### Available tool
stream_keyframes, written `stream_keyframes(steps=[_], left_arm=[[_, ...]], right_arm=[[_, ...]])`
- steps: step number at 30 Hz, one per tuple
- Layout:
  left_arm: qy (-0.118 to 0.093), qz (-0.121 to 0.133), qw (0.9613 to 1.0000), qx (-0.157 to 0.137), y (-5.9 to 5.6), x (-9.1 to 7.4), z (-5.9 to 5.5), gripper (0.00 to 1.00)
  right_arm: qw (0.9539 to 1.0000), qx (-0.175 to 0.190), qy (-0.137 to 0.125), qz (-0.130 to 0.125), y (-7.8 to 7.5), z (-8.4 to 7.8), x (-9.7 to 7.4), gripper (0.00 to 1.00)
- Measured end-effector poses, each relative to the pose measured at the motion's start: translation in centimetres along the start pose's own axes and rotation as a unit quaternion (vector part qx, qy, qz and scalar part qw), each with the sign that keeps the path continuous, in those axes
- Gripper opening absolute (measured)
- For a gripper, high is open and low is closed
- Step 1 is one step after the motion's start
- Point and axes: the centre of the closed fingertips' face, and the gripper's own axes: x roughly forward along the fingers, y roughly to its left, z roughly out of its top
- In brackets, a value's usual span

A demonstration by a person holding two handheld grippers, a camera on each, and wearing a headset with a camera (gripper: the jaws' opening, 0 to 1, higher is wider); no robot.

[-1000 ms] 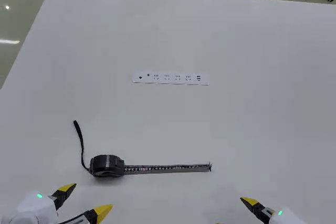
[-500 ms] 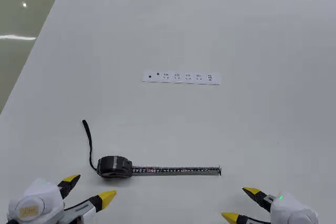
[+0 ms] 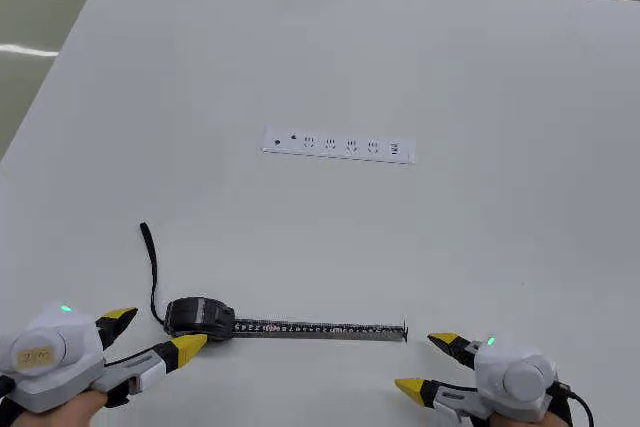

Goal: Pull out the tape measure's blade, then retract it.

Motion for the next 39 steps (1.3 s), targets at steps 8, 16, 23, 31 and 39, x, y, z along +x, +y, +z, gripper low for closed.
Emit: stream_keyframes(steps=[8, 16, 23, 31, 39], left_arm=[[0.015, -0.002, 0.9999, -0.008, -0.1, 0.7, 0.6, 0.68], [0.018, -0.008, 0.9998, -0.004, -0.8, 1.4, 1.5, 0.68], [0.031, -0.006, 0.9995, -0.008, -0.6, 2.0, 1.6, 0.68], [0.054, -0.004, 0.9984, -0.018, -0.9, 2.9, 1.0, 0.68], [0.058, -0.007, 0.9981, -0.018, -1.0, 3.2, 1.0, 0.68]], right_arm=[[0.9986, -0.039, 0.019, 0.031, -0.9, 1.5, 2.1, 0.49], [0.9976, -0.048, 0.016, 0.047, -2.3, 3.2, 2.8, 0.42], [0.9941, -0.067, 0.036, 0.078, -2.7, 3.5, 3.5, 0.34], [0.9890, -0.089, 0.064, 0.100, -2.6, 2.6, 4.2, 0.26], [0.9855, -0.097, 0.072, 0.119, -2.6, 2.4, 4.6, 0.24]])
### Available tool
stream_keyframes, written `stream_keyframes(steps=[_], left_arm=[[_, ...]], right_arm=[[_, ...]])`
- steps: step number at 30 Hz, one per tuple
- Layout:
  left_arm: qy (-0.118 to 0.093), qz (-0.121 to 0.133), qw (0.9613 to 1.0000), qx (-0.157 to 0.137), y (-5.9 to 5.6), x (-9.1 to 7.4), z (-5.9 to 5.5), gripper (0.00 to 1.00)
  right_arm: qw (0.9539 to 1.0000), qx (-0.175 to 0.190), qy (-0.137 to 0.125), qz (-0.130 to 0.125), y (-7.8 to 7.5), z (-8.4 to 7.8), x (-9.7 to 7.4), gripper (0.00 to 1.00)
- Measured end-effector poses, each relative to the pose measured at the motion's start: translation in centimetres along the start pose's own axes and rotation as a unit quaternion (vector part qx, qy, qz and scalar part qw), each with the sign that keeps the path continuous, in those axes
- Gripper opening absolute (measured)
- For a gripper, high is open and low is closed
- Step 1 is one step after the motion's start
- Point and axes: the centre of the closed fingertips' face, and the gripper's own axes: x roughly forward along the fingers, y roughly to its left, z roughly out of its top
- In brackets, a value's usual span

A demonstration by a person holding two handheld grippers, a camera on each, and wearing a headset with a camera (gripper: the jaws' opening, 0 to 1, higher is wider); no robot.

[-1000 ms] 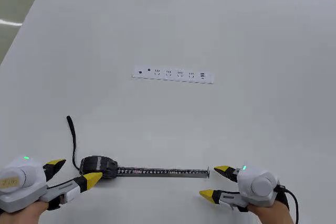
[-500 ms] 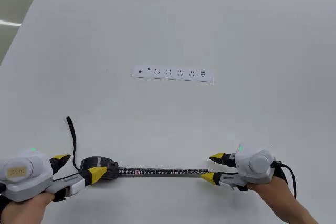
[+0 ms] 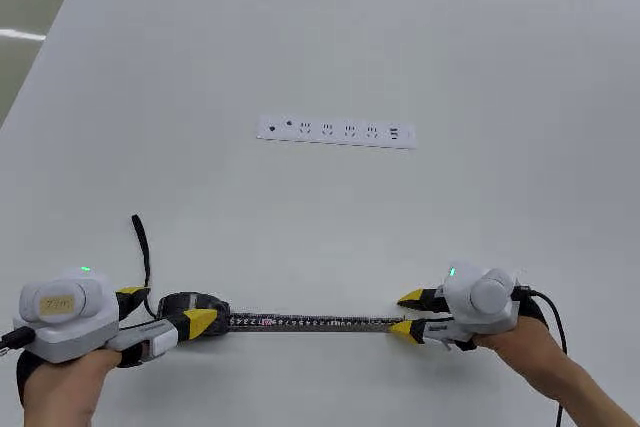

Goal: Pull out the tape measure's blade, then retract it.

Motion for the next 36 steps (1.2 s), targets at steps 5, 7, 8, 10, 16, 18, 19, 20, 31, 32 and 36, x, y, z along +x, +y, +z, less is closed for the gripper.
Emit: stream_keyframes(steps=[5, 7, 8, 10, 16, 18, 19, 20, 31, 32, 36], left_arm=[[0.004, 0.003, 1.0000, 0.000, 0.2, 0.2, -0.1, 0.68], [0.005, 0.004, 1.0000, 0.000, 0.3, 0.3, -0.1, 0.68], [0.005, 0.005, 1.0000, 0.001, 0.3, 0.3, -0.1, 0.68], [0.007, 0.007, 1.0000, 0.001, 0.3, 0.5, -0.1, 0.67], [0.013, 0.015, 0.9998, 0.004, 0.2, 1.0, -0.3, 0.67], [0.013, 0.016, 0.9998, 0.003, 0.3, 1.1, -0.3, 0.67], [0.014, 0.017, 0.9998, 0.001, 0.3, 1.1, -0.3, 0.67], [0.014, 0.017, 0.9998, 0.000, 0.3, 1.1, -0.3, 0.67], [0.024, 0.025, 0.9994, -0.005, 0.2, 1.6, -0.7, 0.66], [0.025, 0.024, 0.9994, -0.005, 0.1, 1.6, -0.7, 0.66], [0.030, 0.024, 0.9992, -0.006, 0.0, 1.9, -1.1, 0.65]], right_arm=[[0.9998, -0.018, 0.002, 0.005, 0.3, 0.1, 0.2, 0.23], [0.9997, -0.024, 0.003, 0.003, 0.3, 0.0, 0.2, 0.22], [0.9996, -0.027, 0.003, 0.000, 0.3, 0.0, 0.2, 0.22], [0.9993, -0.038, 0.004, -0.004, 0.5, -0.1, 0.2, 0.22], [0.9974, -0.060, -0.018, -0.036, 0.6, -0.2, 0.2, 0.19], [0.9973, -0.055, -0.025, -0.041, 0.7, -0.3, 0.2, 0.18], [0.9975, -0.048, -0.029, -0.043, 0.8, -0.2, 0.0, 0.18], [0.9975, -0.048, -0.029, -0.042, 1.0, -0.2, -0.1, 0.18], [0.9960, -0.082, -0.007, -0.037, 1.1, -0.4, -0.1, 0.17], [0.9960, -0.082, -0.005, -0.034, 1.2, -0.5, -0.1, 0.17], [0.9963, -0.086, 0.005, -0.011, 1.4, -1.1, -0.6, 0.18]])
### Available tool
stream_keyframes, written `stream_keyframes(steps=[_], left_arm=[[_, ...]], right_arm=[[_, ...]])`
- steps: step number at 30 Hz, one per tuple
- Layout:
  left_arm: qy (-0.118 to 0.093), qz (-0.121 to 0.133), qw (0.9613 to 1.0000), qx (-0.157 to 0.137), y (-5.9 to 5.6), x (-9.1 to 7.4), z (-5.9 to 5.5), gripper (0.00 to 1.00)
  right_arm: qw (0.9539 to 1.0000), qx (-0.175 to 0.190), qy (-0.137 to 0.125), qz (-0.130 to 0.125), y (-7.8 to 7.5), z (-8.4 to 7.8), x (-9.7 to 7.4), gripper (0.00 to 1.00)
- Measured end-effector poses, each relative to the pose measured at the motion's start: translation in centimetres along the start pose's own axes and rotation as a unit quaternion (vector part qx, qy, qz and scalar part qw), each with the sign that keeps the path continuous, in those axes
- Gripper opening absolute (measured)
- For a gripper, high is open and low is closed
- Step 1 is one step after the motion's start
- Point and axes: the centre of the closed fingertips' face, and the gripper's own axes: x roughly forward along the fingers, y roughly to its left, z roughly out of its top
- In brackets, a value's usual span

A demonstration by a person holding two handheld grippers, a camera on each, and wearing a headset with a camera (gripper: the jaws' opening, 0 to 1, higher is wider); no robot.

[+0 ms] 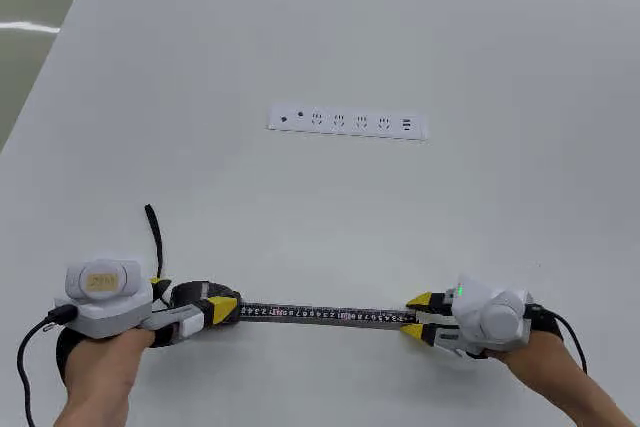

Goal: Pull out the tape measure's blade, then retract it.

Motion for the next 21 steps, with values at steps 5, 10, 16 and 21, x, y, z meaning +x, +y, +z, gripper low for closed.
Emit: stream_keyframes(steps=[5, 10, 16, 21], left_arm=[[0.005, -0.001, 1.0000, 0.003, -0.27, 0.20, -0.25, 0.65], [0.006, -0.001, 1.0000, 0.002, -0.46, 0.15, -0.30, 0.65], [0.010, 0.007, 0.9998, -0.014, -0.32, 0.41, -0.47, 0.65], [0.012, 0.012, 0.9996, -0.021, -0.15, 0.55, -0.50, 0.65]], right_arm=[[0.9998, -0.004, 0.007, 0.017, 0.12, -0.02, 0.10, 0.17], [0.9997, -0.011, 0.015, 0.015, -0.07, -0.28, 0.25, 0.15], [0.9995, -0.030, 0.014, -0.001, -0.08, -0.24, 0.41, 0.15], [0.9996, -0.027, 0.011, -0.003, -0.06, -0.11, 0.42, 0.14]])
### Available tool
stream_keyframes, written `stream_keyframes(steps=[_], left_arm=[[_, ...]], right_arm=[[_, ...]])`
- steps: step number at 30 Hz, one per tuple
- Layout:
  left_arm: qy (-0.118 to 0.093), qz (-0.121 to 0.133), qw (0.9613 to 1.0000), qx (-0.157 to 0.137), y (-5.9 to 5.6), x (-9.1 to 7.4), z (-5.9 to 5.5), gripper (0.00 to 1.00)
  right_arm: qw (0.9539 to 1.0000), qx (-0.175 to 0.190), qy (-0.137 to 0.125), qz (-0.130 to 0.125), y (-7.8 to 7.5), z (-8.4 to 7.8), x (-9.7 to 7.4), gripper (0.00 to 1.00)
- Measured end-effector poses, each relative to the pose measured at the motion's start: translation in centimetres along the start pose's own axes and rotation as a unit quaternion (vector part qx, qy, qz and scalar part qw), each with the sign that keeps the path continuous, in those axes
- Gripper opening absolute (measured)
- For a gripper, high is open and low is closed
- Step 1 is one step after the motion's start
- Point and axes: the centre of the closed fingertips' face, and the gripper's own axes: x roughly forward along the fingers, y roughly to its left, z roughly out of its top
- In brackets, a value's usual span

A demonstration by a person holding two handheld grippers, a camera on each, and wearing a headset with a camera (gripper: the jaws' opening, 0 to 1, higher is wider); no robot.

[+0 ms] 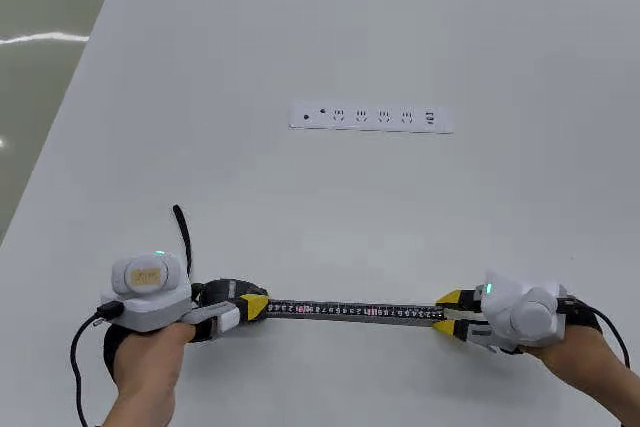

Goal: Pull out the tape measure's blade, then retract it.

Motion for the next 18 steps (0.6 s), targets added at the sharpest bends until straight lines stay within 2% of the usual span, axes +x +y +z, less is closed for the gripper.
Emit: stream_keyframes(steps=[3, 5, 7, 13, 14, 18], left_arm=[[0.028, 0.041, 0.9983, -0.032, 1.1, 0.7, -0.7, 0.64], [0.038, 0.039, 0.9980, -0.031, 0.3, 1.2, -0.8, 0.64], [0.046, 0.056, 0.9972, -0.018, 0.5, 1.3, -0.9, 0.66], [0.059, 0.071, 0.9958, 0.003, 0.7, 1.3, -1.2, 0.63], [0.067, 0.099, 0.9927, 0.019, 1.1, 1.7, -1.6, 0.63], [0.065, 0.104, 0.9923, 0.019, 1.2, 1.6, -1.6, 0.63]], right_arm=[[1.0000, -0.002, -0.001, -0.006, 0.0, 0.0, 0.1, 0.14], [1.0000, 0.000, -0.002, -0.008, -0.1, 0.0, 0.1, 0.14], [1.0000, 0.001, -0.003, -0.009, 0.0, 0.0, 0.1, 0.14], [1.0000, 0.000, -0.003, -0.009, -0.1, 0.0, 0.1, 0.14], [0.9999, 0.000, -0.005, -0.014, 0.1, 0.0, 0.1, 0.14], [0.9998, 0.003, -0.010, -0.017, 0.2, 0.0, 0.0, 0.14]])
